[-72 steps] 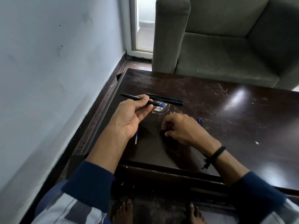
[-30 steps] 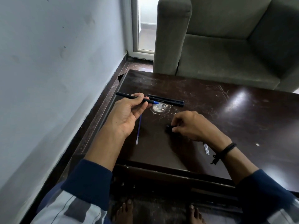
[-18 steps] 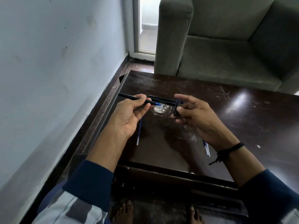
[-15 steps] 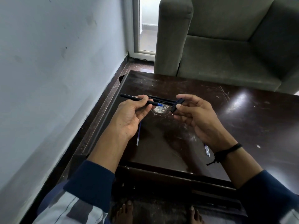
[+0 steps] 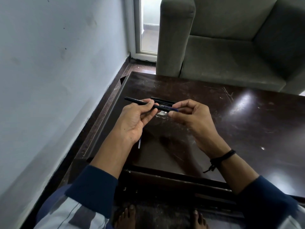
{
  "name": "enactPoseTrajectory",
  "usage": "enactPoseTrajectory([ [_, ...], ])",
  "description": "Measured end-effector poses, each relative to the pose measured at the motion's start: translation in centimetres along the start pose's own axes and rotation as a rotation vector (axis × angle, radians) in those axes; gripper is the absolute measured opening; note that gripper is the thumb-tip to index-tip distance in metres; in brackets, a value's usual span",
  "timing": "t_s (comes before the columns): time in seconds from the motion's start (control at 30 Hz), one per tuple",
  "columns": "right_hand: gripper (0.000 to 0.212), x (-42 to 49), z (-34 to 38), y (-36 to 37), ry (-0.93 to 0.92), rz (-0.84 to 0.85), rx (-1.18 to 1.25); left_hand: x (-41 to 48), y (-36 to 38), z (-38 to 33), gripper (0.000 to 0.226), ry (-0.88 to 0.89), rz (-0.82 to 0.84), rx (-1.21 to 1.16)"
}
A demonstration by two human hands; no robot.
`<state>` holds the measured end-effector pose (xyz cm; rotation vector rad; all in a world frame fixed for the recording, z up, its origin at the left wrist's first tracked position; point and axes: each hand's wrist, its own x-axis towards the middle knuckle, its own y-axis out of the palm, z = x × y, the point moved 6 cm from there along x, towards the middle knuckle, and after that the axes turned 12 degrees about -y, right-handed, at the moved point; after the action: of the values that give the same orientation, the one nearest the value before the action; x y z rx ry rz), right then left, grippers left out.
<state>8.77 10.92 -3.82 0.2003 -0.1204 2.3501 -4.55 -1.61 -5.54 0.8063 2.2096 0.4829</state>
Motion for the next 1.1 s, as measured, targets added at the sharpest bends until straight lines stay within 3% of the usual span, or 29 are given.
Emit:
enactPoseTrajectory([
  [0.13, 0.020, 0.0, -0.1, 0.4, -0.089, 0.020, -0.183, 0.1, 0.0, 1.0, 0.007, -0.014, -0.038, 0.047],
  [0.63, 0.021, 0.7, 0.1, 0.2, -0.139, -0.018, -0.278, 0.6, 0.3, 2.0, 0.009, -0.011, -0.053, 0.001],
  [0.8, 0.024, 1.7, 0.4, 0.0, -0.168, 0.012, -0.537, 0.6, 0.4, 1.3, 0.017, -0.046, -0.028, 0.032],
  [0.97, 0.014, 2.4, -1.1, -2.1, -0.088, -0.119, -0.573, 0.5, -1.8, 0.0, 0.014, -0.001, -0.187, -0.038],
  [1.1, 0.009, 2.9, -2.9, -1.6, -0.031, -0.131, -0.578, 0.2, -3.2, -1.5, 0.018, 0.084, -0.284, -0.097],
])
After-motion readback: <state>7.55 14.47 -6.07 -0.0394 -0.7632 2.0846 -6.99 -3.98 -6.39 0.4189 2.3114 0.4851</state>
